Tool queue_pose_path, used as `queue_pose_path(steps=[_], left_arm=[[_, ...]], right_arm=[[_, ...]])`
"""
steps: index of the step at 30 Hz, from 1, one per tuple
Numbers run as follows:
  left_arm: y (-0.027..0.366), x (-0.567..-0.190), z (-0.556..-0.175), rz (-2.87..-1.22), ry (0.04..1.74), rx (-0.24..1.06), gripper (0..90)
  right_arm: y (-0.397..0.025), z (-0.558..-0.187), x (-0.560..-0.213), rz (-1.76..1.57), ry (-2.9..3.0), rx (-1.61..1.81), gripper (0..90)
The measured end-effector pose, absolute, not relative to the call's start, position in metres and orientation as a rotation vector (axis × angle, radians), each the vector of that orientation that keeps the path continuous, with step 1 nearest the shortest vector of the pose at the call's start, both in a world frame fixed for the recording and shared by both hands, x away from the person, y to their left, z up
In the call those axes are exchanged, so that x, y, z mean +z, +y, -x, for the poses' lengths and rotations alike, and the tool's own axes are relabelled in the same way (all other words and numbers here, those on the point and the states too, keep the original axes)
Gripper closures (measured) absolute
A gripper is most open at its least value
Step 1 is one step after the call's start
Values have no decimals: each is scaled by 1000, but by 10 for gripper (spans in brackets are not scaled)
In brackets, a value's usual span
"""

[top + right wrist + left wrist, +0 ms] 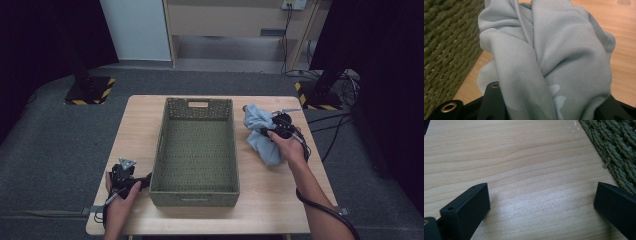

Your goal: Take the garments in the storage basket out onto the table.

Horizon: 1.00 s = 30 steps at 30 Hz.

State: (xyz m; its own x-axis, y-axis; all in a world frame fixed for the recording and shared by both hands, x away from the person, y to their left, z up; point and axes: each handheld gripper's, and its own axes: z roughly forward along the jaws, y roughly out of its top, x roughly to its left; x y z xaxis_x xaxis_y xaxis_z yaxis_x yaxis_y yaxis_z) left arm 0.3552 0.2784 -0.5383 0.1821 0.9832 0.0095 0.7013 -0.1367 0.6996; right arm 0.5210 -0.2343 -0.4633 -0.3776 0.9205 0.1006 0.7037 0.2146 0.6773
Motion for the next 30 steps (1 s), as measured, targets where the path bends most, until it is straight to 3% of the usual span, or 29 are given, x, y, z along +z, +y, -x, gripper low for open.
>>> queue_pose_path(steps=[30], left_arm=[[278,-538,-355,-1906,1578,654,0]], right_arm=[[-236,-551,-489,-1608,2126,918,530]])
